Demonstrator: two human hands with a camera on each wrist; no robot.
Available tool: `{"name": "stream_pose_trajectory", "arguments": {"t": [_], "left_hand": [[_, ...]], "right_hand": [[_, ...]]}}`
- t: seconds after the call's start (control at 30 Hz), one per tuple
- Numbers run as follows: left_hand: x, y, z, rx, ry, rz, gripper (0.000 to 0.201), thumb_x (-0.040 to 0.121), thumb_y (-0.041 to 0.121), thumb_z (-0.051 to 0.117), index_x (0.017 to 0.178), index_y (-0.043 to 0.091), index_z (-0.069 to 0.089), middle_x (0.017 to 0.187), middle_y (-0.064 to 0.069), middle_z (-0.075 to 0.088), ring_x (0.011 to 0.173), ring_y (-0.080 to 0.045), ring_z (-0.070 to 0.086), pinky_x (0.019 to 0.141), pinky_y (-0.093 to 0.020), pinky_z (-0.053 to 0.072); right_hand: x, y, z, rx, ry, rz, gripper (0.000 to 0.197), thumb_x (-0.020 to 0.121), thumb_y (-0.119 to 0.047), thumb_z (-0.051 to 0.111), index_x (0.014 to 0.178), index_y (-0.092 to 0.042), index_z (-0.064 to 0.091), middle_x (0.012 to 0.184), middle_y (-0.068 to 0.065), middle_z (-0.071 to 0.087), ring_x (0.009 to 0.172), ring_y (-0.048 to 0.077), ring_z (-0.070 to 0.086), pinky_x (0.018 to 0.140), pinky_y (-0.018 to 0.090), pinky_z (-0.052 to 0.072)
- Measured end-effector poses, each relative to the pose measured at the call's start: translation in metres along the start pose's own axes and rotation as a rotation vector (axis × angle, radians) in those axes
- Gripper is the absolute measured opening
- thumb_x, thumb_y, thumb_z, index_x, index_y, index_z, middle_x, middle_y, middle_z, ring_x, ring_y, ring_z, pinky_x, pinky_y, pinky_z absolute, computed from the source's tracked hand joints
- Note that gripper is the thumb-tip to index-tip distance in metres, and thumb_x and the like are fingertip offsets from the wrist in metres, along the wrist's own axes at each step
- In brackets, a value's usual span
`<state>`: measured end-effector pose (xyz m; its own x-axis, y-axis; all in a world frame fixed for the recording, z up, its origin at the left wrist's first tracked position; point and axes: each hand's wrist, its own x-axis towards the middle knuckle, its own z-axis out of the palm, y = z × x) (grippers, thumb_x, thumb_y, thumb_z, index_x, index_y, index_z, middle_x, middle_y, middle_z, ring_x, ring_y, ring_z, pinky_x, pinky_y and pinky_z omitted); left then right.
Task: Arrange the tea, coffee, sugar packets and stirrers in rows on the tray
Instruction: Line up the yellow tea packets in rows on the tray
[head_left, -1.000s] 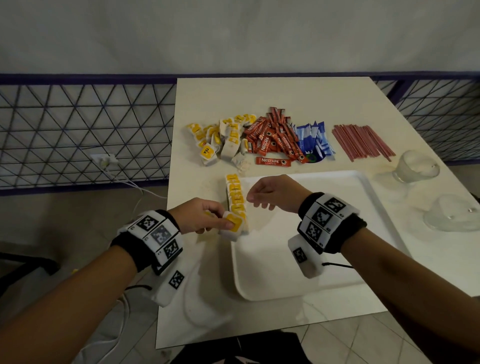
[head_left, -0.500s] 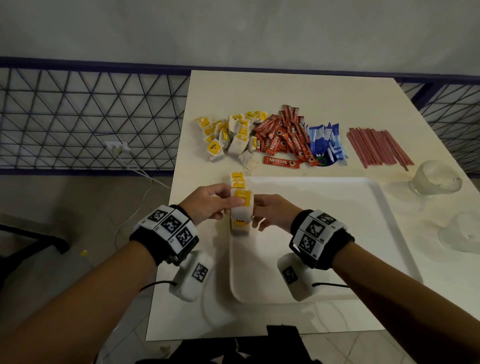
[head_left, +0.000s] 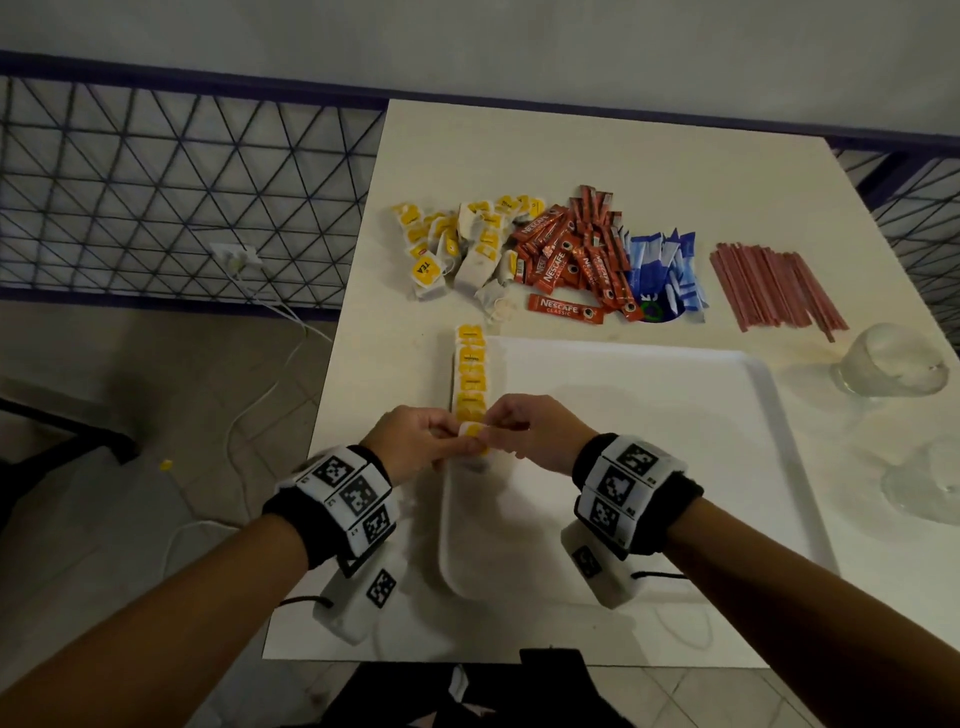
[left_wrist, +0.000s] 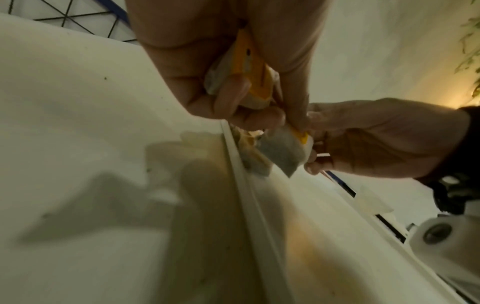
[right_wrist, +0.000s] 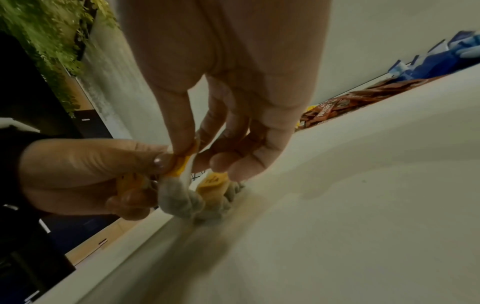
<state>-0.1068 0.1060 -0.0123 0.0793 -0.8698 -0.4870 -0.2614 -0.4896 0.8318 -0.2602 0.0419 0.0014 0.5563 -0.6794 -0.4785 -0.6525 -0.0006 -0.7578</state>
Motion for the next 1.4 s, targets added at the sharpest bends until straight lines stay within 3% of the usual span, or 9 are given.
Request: {"name": "stream_pose_trajectory", "arguments": {"t": [0.1, 0.17, 0.33, 0.47, 0.53, 0.67, 0.87, 1.23, 1.4], "left_hand": [[0.000, -0.013, 0.001, 0.139, 0.008, -0.004, 0.016, 0.070, 0.028, 0.078, 0.065, 0.034, 0.065, 0.057, 0.018, 0.061, 0.062, 0.004, 0.052, 0.058, -0.009, 0.037], [-0.001, -0.016, 0.001, 0.219, -0.023, -0.006, 0.019, 0.069, 0.033, 0.078, 0.061, 0.037, 0.062, 0.065, 0.015, 0.060, 0.069, -0.001, 0.053, 0.060, -0.011, 0.037], [0.000, -0.014, -0.005, 0.432, -0.015, 0.042, 0.019, 0.077, 0.038, 0.071, 0.080, 0.019, 0.070, 0.067, 0.012, 0.057, 0.072, -0.006, 0.052, 0.056, -0.006, 0.035], [0.001, -0.015, -0.014, 0.405, 0.057, 0.077, 0.015, 0.076, 0.032, 0.074, 0.082, 0.022, 0.063, 0.068, 0.015, 0.055, 0.069, -0.002, 0.052, 0.057, -0.005, 0.036], [0.004, -0.013, -0.017, 0.420, 0.076, 0.063, 0.016, 0.076, 0.031, 0.074, 0.081, 0.021, 0.062, 0.067, 0.015, 0.052, 0.064, 0.001, 0.049, 0.055, -0.005, 0.037], [0.011, -0.013, -0.018, 0.472, 0.064, 0.008, 0.027, 0.071, 0.038, 0.077, 0.068, 0.026, 0.053, 0.069, 0.010, 0.054, 0.074, -0.012, 0.054, 0.070, -0.022, 0.042], [0.014, -0.010, -0.013, 0.565, -0.049, -0.076, 0.042, 0.064, 0.056, 0.075, 0.069, 0.024, 0.048, 0.071, 0.004, 0.055, 0.065, -0.016, 0.054, 0.073, -0.035, 0.050], [0.013, -0.005, -0.015, 0.674, -0.087, -0.060, 0.043, 0.065, 0.062, 0.071, 0.072, 0.027, 0.047, 0.075, 0.007, 0.055, 0.069, -0.011, 0.052, 0.069, -0.028, 0.043], [0.009, -0.005, -0.023, 0.613, -0.058, -0.051, 0.037, 0.073, 0.063, 0.061, 0.074, 0.027, 0.048, 0.075, 0.004, 0.057, 0.072, -0.015, 0.056, 0.069, -0.029, 0.046]], "right_hand": [[0.001, 0.004, 0.006, -0.074, -0.037, 0.033, 0.003, 0.086, -0.020, 0.063, 0.084, -0.019, 0.062, 0.072, -0.007, 0.054, 0.069, 0.008, 0.048, 0.070, 0.023, 0.039], [0.000, 0.005, 0.008, -0.184, -0.055, 0.023, 0.019, 0.087, -0.023, 0.062, 0.100, -0.010, 0.065, 0.086, 0.002, 0.060, 0.082, 0.012, 0.049, 0.072, 0.021, 0.037], [0.006, 0.003, 0.010, -0.321, -0.059, 0.023, 0.023, 0.090, -0.024, 0.057, 0.106, -0.009, 0.065, 0.108, 0.010, 0.065, 0.091, 0.017, 0.053, 0.075, 0.019, 0.035], [0.016, -0.002, 0.009, -0.371, -0.011, 0.000, 0.023, 0.089, -0.025, 0.058, 0.105, -0.011, 0.065, 0.108, 0.009, 0.066, 0.101, 0.023, 0.057, 0.079, 0.023, 0.039], [0.019, -0.004, 0.008, -0.359, 0.010, -0.001, 0.021, 0.089, -0.026, 0.059, 0.104, -0.013, 0.065, 0.108, 0.009, 0.066, 0.095, 0.021, 0.056, 0.082, 0.025, 0.040], [0.023, -0.004, 0.009, -0.369, 0.036, 0.013, 0.022, 0.089, -0.027, 0.058, 0.106, -0.013, 0.064, 0.108, 0.009, 0.064, 0.087, 0.012, 0.046, 0.078, 0.023, 0.037], [0.025, -0.002, 0.013, -0.348, 0.079, 0.034, 0.021, 0.091, -0.025, 0.055, 0.106, -0.013, 0.063, 0.107, 0.009, 0.064, 0.100, 0.024, 0.056, 0.077, 0.024, 0.038], [0.021, 0.001, 0.016, -0.303, 0.119, 0.058, 0.009, 0.089, -0.025, 0.055, 0.097, -0.020, 0.055, 0.084, -0.002, 0.057, 0.085, 0.019, 0.052, 0.075, 0.027, 0.039], [0.018, -0.002, 0.013, -0.267, 0.137, 0.057, 0.021, 0.088, -0.029, 0.060, 0.102, -0.018, 0.050, 0.076, -0.006, 0.051, 0.082, 0.018, 0.051, 0.073, 0.028, 0.039]]}}
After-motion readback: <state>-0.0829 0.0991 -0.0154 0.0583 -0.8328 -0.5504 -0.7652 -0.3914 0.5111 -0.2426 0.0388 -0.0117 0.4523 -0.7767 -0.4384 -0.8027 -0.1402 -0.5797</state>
